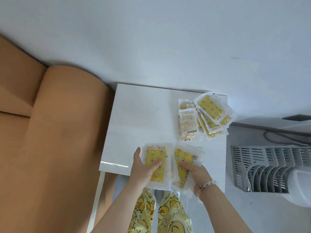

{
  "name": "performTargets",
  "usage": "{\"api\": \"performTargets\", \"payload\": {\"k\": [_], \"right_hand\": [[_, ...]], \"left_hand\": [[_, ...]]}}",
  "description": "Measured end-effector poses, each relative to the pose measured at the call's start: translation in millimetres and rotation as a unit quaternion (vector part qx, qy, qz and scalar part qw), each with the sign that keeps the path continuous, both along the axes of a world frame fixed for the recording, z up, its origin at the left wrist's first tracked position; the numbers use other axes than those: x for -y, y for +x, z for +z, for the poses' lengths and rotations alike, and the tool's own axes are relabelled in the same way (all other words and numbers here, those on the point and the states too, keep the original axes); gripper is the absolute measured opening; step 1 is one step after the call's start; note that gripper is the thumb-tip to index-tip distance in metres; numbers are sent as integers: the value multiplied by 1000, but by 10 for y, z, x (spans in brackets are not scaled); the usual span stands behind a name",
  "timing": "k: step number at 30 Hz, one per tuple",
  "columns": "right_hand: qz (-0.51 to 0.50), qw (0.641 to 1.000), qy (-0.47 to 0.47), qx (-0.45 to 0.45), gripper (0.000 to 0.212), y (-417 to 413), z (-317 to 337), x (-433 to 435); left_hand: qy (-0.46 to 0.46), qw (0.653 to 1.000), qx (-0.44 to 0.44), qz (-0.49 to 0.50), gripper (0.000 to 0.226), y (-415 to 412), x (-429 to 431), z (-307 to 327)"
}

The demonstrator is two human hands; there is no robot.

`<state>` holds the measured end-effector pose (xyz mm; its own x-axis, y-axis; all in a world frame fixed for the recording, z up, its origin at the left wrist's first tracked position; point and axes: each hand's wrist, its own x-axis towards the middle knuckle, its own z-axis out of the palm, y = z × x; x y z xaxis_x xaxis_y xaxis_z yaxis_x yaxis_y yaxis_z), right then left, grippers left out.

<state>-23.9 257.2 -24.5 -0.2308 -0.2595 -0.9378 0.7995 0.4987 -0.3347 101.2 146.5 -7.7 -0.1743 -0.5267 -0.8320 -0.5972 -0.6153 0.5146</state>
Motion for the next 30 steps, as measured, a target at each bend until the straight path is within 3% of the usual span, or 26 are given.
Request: {"api": "performTargets", "payload": {"k": [5, 8, 15, 21, 25, 28, 30], "right_hand": [[129, 990, -6, -47, 16, 51, 614, 339], [235, 969, -34, -68, 22, 161, 997, 635], [479, 868, -76, -109, 32, 818, 1826, 1112], [657, 736, -129, -96, 35, 2102, 2336, 1241], [756, 628, -153, -104, 61, 3177, 2505, 1047], [814, 547, -158, -111, 44, 3970, 2598, 709], [836, 515, -161, -101, 34, 4445, 2610, 449]], "left_hand": [[62, 990, -47, 115, 28, 385, 126, 679], [72, 979, -95, 166, 28, 734, 133, 1040], [8, 922, -119, 369, 30, 1603, -253, 1714], [-39, 831, -129, 539, 20, 2579, -943, 2185], [-91, 752, -134, 639, 18, 3365, -1487, 2305], [-124, 700, -116, 694, 26, 3946, -1942, 2286], [-116, 680, -112, 715, 22, 4311, -2273, 2253]]}}
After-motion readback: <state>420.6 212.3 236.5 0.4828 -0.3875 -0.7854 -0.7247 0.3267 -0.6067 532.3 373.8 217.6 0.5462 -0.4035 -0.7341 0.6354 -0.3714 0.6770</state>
